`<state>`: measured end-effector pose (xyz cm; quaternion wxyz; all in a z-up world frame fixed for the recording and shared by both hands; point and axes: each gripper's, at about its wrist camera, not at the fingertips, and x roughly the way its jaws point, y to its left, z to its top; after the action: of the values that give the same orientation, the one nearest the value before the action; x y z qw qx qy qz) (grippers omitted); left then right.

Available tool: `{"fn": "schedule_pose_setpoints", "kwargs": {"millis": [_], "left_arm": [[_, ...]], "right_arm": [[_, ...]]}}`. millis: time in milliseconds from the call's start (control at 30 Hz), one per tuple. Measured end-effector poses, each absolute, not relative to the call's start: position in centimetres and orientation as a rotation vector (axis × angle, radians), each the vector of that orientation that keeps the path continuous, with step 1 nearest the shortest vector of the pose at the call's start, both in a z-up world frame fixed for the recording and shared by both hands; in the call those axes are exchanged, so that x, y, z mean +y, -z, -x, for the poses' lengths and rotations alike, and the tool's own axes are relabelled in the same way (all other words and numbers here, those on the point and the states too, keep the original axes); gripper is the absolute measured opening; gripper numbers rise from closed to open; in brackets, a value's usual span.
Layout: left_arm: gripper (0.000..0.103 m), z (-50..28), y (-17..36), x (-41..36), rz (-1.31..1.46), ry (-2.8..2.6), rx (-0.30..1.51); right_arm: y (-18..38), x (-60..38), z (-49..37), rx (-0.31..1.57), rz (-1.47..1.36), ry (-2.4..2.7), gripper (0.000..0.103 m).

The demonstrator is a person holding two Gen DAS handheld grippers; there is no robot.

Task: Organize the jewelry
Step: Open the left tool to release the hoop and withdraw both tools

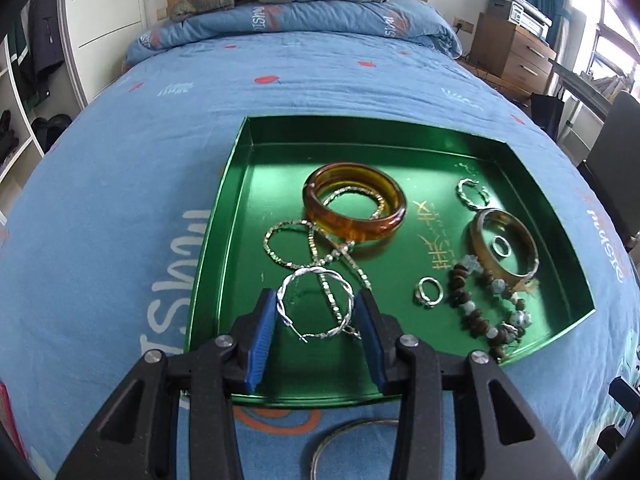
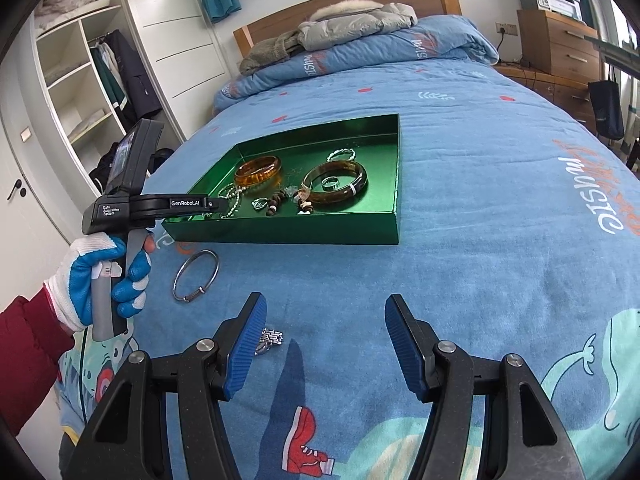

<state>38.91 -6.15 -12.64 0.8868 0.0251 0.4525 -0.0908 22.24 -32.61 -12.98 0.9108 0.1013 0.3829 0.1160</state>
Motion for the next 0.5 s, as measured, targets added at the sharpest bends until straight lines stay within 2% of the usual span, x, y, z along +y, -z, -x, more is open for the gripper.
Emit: {"fn": "schedule_pose_setpoints", "kwargs": {"millis": [500], "left_arm": [[0.041,-36.6,8.7,-5.4,-0.026,0.227,0.913]], "right_arm": [[9.8,-31.9,-19.2,0.749,-0.178,-0.225,0.061]]}}
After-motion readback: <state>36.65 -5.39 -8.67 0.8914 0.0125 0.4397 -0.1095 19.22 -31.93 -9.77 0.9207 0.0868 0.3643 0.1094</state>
